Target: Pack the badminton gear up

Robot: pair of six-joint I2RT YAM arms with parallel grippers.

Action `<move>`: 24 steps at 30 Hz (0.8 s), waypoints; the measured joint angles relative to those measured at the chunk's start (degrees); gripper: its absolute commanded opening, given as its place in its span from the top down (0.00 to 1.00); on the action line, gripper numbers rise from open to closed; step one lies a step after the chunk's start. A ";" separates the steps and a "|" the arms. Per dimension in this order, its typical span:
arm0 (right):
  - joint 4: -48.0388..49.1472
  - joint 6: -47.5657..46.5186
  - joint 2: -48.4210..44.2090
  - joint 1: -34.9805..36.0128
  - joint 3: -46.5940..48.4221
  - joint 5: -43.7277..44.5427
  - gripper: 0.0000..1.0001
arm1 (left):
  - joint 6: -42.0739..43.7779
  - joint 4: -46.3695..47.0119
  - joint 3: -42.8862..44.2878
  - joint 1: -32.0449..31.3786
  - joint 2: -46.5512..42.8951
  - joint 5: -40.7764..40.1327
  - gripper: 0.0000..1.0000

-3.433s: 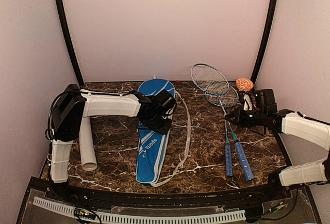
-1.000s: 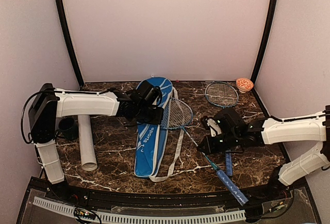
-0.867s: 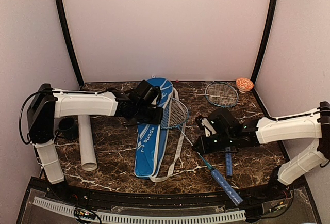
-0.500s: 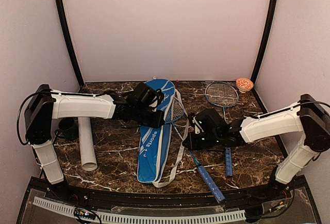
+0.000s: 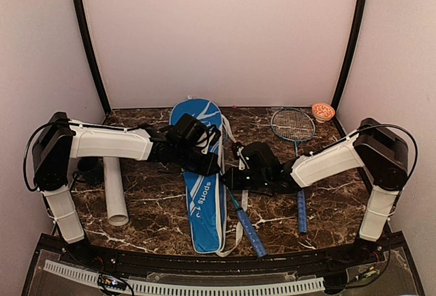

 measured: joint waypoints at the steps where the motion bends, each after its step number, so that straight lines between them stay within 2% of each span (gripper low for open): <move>1: 1.44 -0.37 0.37 0.00 0.00 -0.26 0.69 | 0.11 -0.02 -0.02 0.09 0.00 0.26 1.00; 7: 4.11 -3.30 0.52 -0.28 -0.50 -3.04 0.34 | 1.29 0.13 -1.62 2.16 -0.09 2.14 1.00; 10: 4.31 -5.42 -1.60 -0.13 -2.34 -5.64 0.24 | 2.23 0.37 -3.19 3.69 -0.09 3.52 1.00; 14: 2.91 -9.46 -10.56 -0.02 -7.93 -8.17 0.12 | 3.87 0.52 -3.56 5.03 -0.09 5.38 1.00; 18: 2.51 -16.74 -25.44 0.83 -18.01 -10.51 0.08 | 5.11 0.87 -3.58 5.40 -0.09 6.67 1.00; 24: -0.85 -27.04 -34.82 7.21 -26.51 -11.28 0.08 | 5.88 0.94 -3.58 5.60 -0.09 7.85 1.00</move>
